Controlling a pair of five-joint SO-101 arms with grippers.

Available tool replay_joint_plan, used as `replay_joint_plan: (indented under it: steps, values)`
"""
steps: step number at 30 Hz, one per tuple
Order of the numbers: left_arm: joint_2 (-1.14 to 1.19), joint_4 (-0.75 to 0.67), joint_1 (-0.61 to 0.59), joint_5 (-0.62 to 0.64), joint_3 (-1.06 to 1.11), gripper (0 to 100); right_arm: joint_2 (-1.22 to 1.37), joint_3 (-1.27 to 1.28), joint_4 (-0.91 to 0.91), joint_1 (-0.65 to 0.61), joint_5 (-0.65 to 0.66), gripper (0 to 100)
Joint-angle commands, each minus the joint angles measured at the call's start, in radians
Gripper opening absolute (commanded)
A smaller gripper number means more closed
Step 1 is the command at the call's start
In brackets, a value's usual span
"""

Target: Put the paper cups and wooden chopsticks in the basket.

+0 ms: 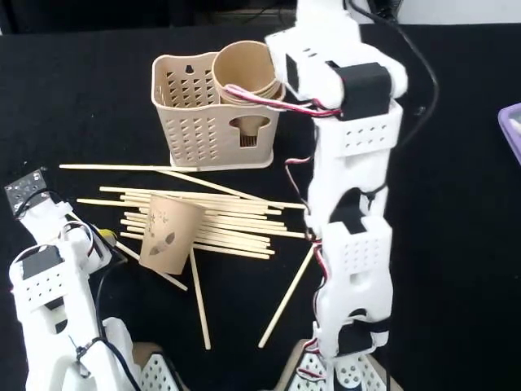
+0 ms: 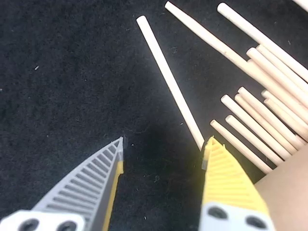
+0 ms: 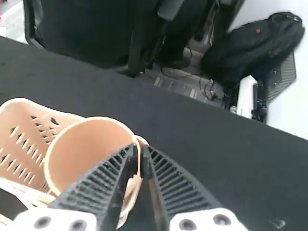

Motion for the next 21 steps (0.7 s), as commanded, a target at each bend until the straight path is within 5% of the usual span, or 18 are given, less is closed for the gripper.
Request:
replay_joint_plan:
  steps: [1,9,16,21]
  values:
    - [-0.008,-0.014,-0.007,0.002,-0.019,27,-0.131,-0.031,0.034,0.054,-0.002,1.1]
    - [-0.008,-0.014,-0.007,0.002,-0.024,27,-0.461,0.228,0.037,0.155,-0.009,1.5]
    - [-0.008,-0.005,-0.008,0.002,-0.062,27,-0.984,1.119,0.006,0.055,0.002,1.5]
    - [0.003,-0.003,-0.007,0.002,-0.088,27,-1.317,1.804,-0.279,-0.184,0.104,1.8]
